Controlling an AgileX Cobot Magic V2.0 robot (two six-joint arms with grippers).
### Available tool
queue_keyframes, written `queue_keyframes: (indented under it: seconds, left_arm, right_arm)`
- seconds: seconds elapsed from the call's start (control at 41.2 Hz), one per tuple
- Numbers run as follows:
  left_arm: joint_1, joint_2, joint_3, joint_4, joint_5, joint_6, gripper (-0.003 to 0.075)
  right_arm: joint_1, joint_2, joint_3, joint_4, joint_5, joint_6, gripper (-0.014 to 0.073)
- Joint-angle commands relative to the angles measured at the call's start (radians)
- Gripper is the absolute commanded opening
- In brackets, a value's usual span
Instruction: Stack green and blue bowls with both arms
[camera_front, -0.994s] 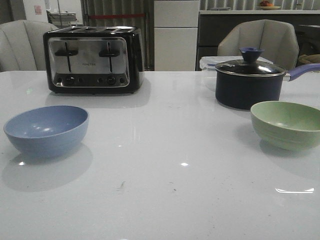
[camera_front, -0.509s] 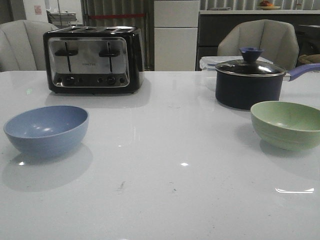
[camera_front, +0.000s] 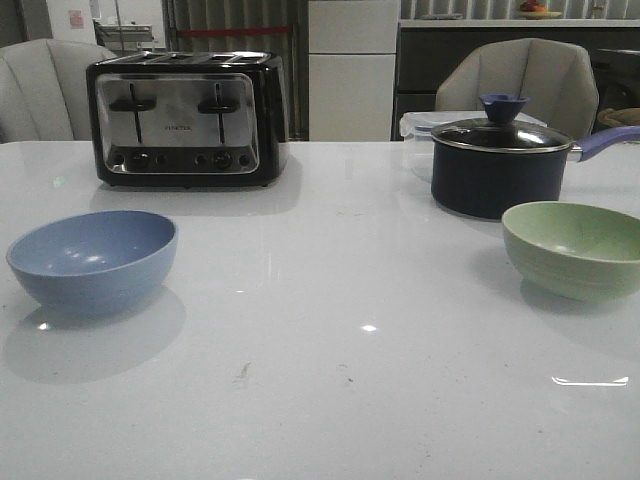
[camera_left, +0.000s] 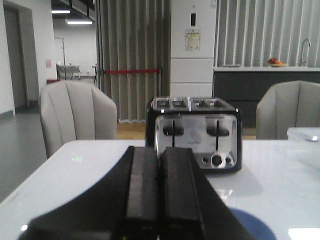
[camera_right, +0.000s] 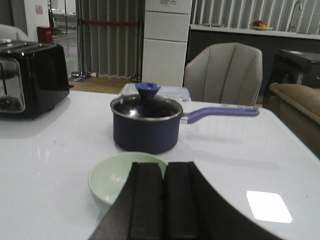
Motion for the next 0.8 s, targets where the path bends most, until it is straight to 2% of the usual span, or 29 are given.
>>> queue_keyframes:
  seconds: [0.0,0.364,0.485,0.655,0.776]
  left_arm:
    - [-0.003,-0.011,-0.126,0.002,-0.028,-0.010,0.0093]
    - [-0.003,0.237,-0.511,0.004,0.270,-0.010,0.0093]
    - [-0.003,0.351,-0.575,0.004,0.356,-0.010,0.0093]
    - [-0.003,0.460,-0.573,0.004,0.412,-0.010,0.0093]
    - [-0.003,0.534,-0.571,-0.003,0.506,-0.010,0.0093]
  right_arm:
    - [-0.004,0.001,-0.134,0.001,-0.009,-0.008,0.0028]
    - [-0.004,0.308,-0.571,0.001,0.332,-0.008,0.0028]
    - [-0.004,0.423,-0.630,0.001,0.428,-0.008,0.0028]
    - [-0.004,0.555,-0.631,0.001,0.504,-0.008,0.0028]
    - [-0.004,0.639,-0.631,0.001,0.540,-0.008,0.0028]
